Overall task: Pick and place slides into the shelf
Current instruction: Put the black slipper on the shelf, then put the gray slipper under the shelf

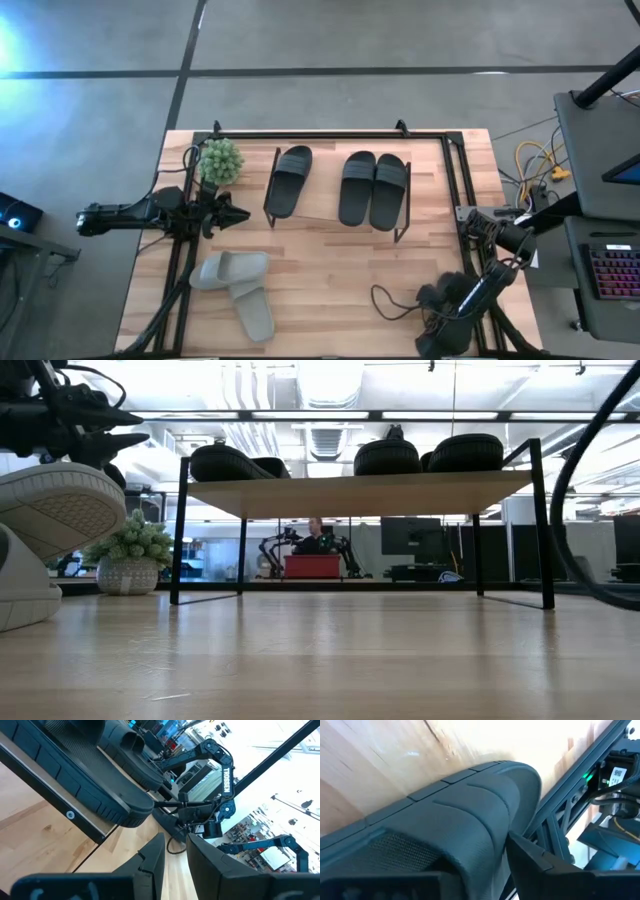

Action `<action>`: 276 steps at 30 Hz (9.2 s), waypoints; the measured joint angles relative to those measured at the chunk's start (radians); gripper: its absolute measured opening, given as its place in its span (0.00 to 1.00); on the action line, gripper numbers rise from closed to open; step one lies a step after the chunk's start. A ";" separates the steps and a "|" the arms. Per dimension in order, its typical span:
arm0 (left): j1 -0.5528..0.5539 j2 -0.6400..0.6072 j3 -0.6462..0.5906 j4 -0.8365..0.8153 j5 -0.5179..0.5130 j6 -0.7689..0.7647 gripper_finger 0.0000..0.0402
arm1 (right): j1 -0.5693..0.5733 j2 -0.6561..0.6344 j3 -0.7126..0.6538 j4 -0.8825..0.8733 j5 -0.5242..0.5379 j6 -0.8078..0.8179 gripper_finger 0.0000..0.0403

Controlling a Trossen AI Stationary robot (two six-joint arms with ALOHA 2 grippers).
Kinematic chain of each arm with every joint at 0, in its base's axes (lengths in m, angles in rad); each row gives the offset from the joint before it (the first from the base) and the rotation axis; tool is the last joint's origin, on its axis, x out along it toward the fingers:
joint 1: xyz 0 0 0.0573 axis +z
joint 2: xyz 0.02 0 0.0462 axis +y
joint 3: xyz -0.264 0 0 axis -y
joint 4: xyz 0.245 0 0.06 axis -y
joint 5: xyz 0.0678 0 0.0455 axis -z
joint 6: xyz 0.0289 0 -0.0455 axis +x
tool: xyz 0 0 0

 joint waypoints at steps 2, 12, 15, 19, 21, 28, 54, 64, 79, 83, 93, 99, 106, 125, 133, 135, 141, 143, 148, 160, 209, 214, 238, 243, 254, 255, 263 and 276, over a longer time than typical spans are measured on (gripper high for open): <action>0.000 0.000 0.000 0.000 0.000 0.000 0.16 | -0.001 0.000 0.013 -0.003 0.002 0.018 0.21; 0.000 0.000 0.000 0.000 0.000 0.000 0.16 | -0.010 0.000 0.047 0.055 0.037 0.177 0.11; 0.000 0.000 0.000 0.000 0.000 0.000 0.16 | -0.020 -0.001 0.052 0.126 0.054 0.198 0.04; 0.000 0.000 0.000 -0.001 0.000 0.000 0.16 | -0.042 -0.002 0.086 0.155 0.100 0.233 0.03; 0.000 0.000 0.000 0.001 0.000 0.000 0.16 | -0.060 -0.002 0.122 0.155 0.169 0.242 0.03; 0.000 0.000 0.000 -0.001 0.000 0.000 0.16 | -0.181 -0.004 0.305 0.170 0.484 0.101 0.02; 0.000 0.000 0.000 0.000 0.000 0.000 0.16 | -0.689 -0.006 0.946 0.323 1.110 -1.119 0.03; 0.000 0.000 0.000 0.000 0.000 0.000 0.16 | -0.921 0.030 0.835 0.330 1.091 -1.160 0.03; 0.000 0.000 0.000 0.000 0.000 0.000 0.16 | -1.028 0.152 0.800 0.236 0.937 -1.172 0.03; 0.000 0.000 0.000 0.000 0.000 0.000 0.16 | -1.028 0.153 0.802 0.238 0.899 -1.151 0.03; 0.000 0.000 0.000 -0.001 0.000 0.000 0.16 | -1.038 0.152 0.802 0.262 0.787 -1.137 0.13; 0.000 0.000 0.000 0.000 0.000 0.000 0.16 | -1.029 0.128 0.801 0.202 0.757 -1.089 0.28; 0.000 0.000 0.000 -0.001 0.000 0.000 0.16 | -1.001 0.094 0.800 0.155 0.737 -1.093 0.34; 0.000 0.001 0.000 0.000 0.000 0.000 0.16 | -1.023 0.097 0.782 0.211 0.660 -1.136 0.37; 0.000 0.001 0.000 0.000 0.000 0.000 0.16 | -1.021 0.096 0.781 0.217 0.631 -1.158 0.37; 0.000 0.000 0.000 0.000 0.000 0.000 0.16 | -1.021 0.096 0.781 0.224 0.656 -1.158 0.36; 0.000 0.000 0.000 0.000 0.000 0.000 0.16 | -1.034 0.096 0.781 0.254 0.642 -1.166 0.38; 0.000 0.000 0.000 0.000 0.000 0.000 0.16 | -1.034 0.096 0.781 0.254 0.642 -1.164 0.39; 0.000 0.000 0.000 0.000 0.000 0.000 0.16 | -1.034 0.096 0.781 0.254 0.561 -1.161 0.44; 0.000 0.000 0.000 0.000 0.000 0.000 0.16 | -1.027 0.084 0.818 0.192 0.594 -1.168 0.62; 0.000 0.000 0.000 0.000 0.000 0.000 0.16 | -0.787 0.124 0.817 0.343 0.269 -0.961 0.09; 0.000 0.001 0.000 0.000 0.000 0.000 0.16 | -0.792 0.144 0.815 0.338 0.269 -0.962 0.03; 0.000 0.000 0.000 0.000 0.000 0.000 0.16 | -0.781 0.116 0.830 0.279 0.253 -0.989 0.02; 0.000 0.000 0.000 0.000 0.000 0.000 0.16 | -0.752 0.090 0.854 0.309 0.254 -0.965 0.02; 0.000 0.001 0.000 0.000 0.000 0.000 0.16 | -0.720 0.086 0.931 0.283 0.359 -0.819 0.13; 0.000 0.001 0.000 -0.001 0.000 0.000 0.16 | -0.719 0.086 0.934 0.284 0.364 -0.811 0.16; 0.000 0.001 0.000 0.000 0.000 0.000 0.16 | -0.715 0.086 0.979 0.281 0.367 -0.786 0.38; 0.000 0.000 0.000 0.156 -0.044 0.000 0.16 | -0.705 0.086 0.997 0.280 0.367 -0.775 0.45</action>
